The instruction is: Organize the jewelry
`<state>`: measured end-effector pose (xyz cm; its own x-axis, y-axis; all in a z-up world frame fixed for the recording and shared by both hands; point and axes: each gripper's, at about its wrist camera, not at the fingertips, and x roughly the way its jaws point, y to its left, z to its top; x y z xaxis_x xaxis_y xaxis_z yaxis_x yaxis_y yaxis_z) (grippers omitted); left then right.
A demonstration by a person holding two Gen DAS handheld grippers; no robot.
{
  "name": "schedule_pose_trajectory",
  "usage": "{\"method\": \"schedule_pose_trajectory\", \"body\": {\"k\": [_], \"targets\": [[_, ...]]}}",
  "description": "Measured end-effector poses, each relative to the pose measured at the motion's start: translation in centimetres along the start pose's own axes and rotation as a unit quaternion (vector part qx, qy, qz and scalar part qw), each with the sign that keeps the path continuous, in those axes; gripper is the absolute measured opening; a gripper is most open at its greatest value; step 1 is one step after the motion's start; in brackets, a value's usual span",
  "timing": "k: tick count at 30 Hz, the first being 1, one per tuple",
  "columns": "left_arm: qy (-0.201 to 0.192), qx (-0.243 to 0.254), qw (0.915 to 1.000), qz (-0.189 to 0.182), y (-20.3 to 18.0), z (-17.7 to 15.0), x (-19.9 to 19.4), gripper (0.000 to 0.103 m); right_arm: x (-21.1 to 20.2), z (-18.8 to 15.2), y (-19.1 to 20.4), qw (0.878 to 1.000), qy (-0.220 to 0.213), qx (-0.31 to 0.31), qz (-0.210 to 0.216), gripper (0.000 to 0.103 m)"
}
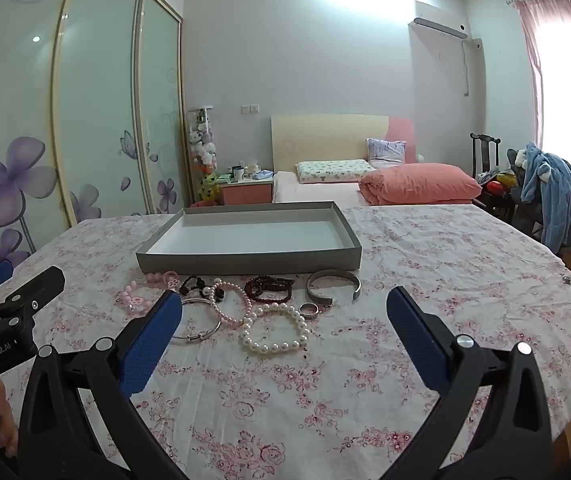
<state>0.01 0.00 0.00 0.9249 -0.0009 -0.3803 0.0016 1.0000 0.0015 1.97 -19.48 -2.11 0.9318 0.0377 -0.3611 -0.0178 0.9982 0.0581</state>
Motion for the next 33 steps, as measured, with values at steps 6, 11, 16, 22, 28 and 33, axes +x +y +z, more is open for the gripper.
{"method": "schedule_pose_trajectory", "body": {"k": [6, 11, 16, 22, 28, 33], "targets": [[0.001, -0.001, 1.0000, 0.003, 0.0, 0.0, 0.0, 0.099, 0.0, 0.0, 0.0, 1.000, 0.000, 0.001, -0.001, 0.101], [0.001, 0.000, 1.0000, 0.001, -0.1, 0.0, 0.0, 0.099, 0.2, -0.1, 0.0, 1.000, 0.003, 0.000, 0.000, 0.101], [0.002, 0.000, 1.0000, 0.002, -0.1, -0.5, 0.2, 0.099, 0.1, -0.1, 0.0, 1.000, 0.003, 0.000, 0.000, 0.101], [0.004, -0.001, 1.0000, 0.001, -0.1, -0.5, 0.1, 0.099, 0.1, -0.1, 0.0, 1.000, 0.003, 0.000, 0.000, 0.101], [0.005, -0.002, 1.0000, 0.000, -0.2, -0.7, 0.3, 0.099, 0.2, -0.1, 0.0, 1.000, 0.003, 0.000, 0.000, 0.101], [0.007, -0.004, 1.0000, 0.000, -0.1, -1.1, 0.6, 0.099, 0.2, -0.1, 0.0, 1.000, 0.004, 0.000, 0.000, 0.101]]}}
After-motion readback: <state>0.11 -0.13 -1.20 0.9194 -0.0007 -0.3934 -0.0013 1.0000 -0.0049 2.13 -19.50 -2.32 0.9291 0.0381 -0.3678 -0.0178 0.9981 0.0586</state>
